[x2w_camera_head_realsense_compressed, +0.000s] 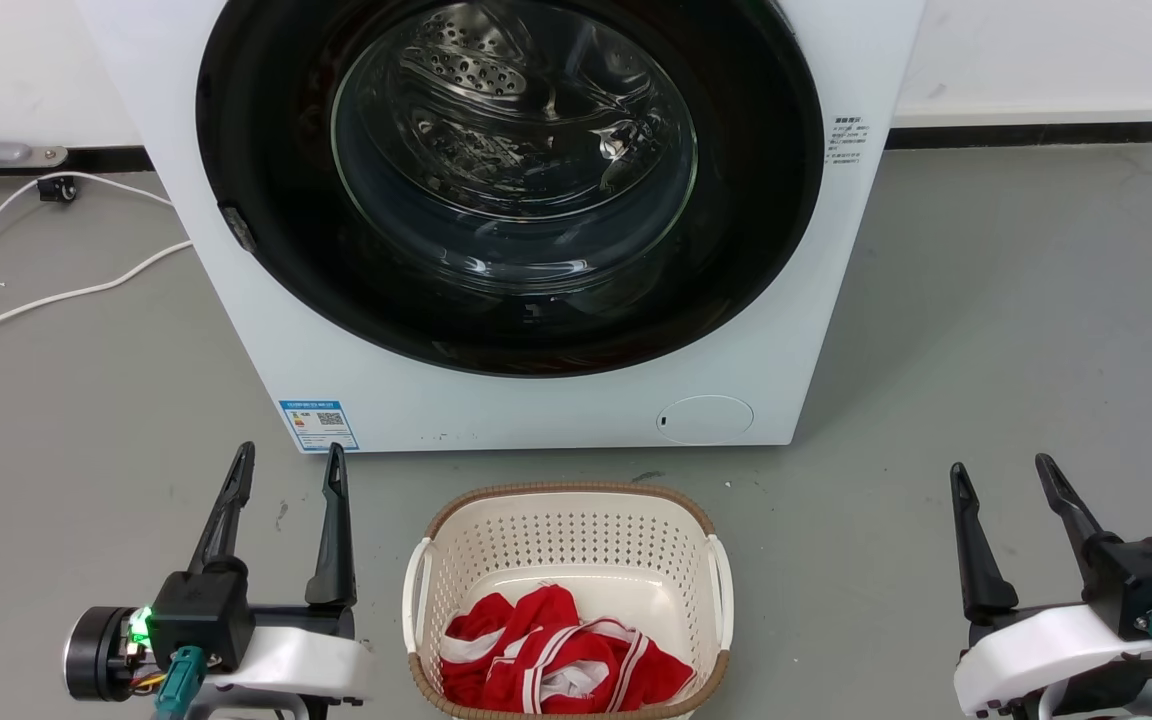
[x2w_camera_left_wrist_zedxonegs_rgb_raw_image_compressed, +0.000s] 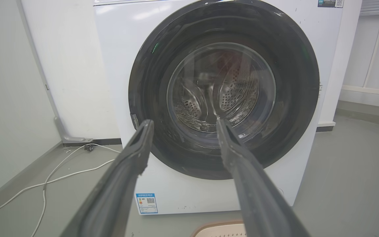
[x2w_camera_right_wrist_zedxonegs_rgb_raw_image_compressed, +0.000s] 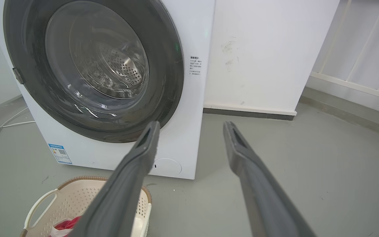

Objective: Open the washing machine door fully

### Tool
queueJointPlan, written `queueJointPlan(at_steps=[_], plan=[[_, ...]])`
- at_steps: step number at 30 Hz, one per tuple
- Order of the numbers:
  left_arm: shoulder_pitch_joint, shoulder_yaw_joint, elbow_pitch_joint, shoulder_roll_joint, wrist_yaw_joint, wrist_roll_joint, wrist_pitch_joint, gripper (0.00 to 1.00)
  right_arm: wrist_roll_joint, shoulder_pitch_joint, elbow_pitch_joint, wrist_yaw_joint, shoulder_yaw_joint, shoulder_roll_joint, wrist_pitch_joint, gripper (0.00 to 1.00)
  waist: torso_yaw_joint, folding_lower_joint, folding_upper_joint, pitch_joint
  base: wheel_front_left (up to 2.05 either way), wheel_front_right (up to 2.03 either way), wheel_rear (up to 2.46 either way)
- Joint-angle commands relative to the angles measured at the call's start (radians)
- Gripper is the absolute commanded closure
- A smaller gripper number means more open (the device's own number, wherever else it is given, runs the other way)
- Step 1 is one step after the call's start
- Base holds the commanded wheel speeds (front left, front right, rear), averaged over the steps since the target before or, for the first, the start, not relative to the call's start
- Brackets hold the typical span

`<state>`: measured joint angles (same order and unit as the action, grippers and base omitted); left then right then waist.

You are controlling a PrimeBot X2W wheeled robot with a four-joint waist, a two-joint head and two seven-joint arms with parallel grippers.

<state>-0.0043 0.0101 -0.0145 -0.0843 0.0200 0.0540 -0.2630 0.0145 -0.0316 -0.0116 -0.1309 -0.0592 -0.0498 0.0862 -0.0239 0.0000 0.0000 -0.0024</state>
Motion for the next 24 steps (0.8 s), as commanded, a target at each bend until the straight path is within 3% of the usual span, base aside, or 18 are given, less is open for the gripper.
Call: queueJointPlan(at_steps=[1, 8, 9, 10, 18, 24], plan=[[0.009, -0.004, -0.002, 0.002, 0.004, -0.006, -0.003, 0.0, -0.005, 0.005, 0.002, 0.0, -0.001, -0.001, 0.002, 0.0, 0.0, 0.0, 0.0, 0.0, 0.0, 0.0, 0.0], [0.012, -0.015, -0.006, 0.01, 0.014, -0.008, -0.003, 0.0, -0.016, 0.005, 0.006, 0.0, -0.004, -0.001, 0.004, 0.02, 0.0, 0.0, 0.0, 0.0, 0.0, 0.0, 0.0], [0.013, -0.016, -0.007, 0.011, 0.015, -0.009, -0.003, 0.0, -0.018, 0.005, 0.007, 0.0, -0.004, -0.001, 0.003, 0.59, 0.0, 0.0, 0.0, 0.001, 0.0, 0.0, 0.0], [0.014, -0.017, -0.007, 0.012, 0.017, -0.009, -0.003, 0.0, -0.021, 0.006, 0.007, 0.0, -0.003, -0.001, 0.004, 0.99, 0.0, 0.0, 0.0, 0.0, 0.0, 0.0, 0.0], [0.014, -0.025, -0.009, 0.015, 0.022, -0.013, -0.003, 0.0, -0.095, 0.013, 0.011, 0.0, -0.007, -0.001, 0.025, 1.0, -0.002, 0.0, 0.0, 0.0, 0.0, 0.0, 0.0], [0.014, -0.031, -0.013, 0.018, 0.023, -0.015, -0.003, 0.0, -0.467, 0.041, 0.058, 0.0, -0.028, -0.001, 0.096, 1.0, -0.004, 0.0, 0.0, -0.002, 0.0, 0.0, 0.0]])
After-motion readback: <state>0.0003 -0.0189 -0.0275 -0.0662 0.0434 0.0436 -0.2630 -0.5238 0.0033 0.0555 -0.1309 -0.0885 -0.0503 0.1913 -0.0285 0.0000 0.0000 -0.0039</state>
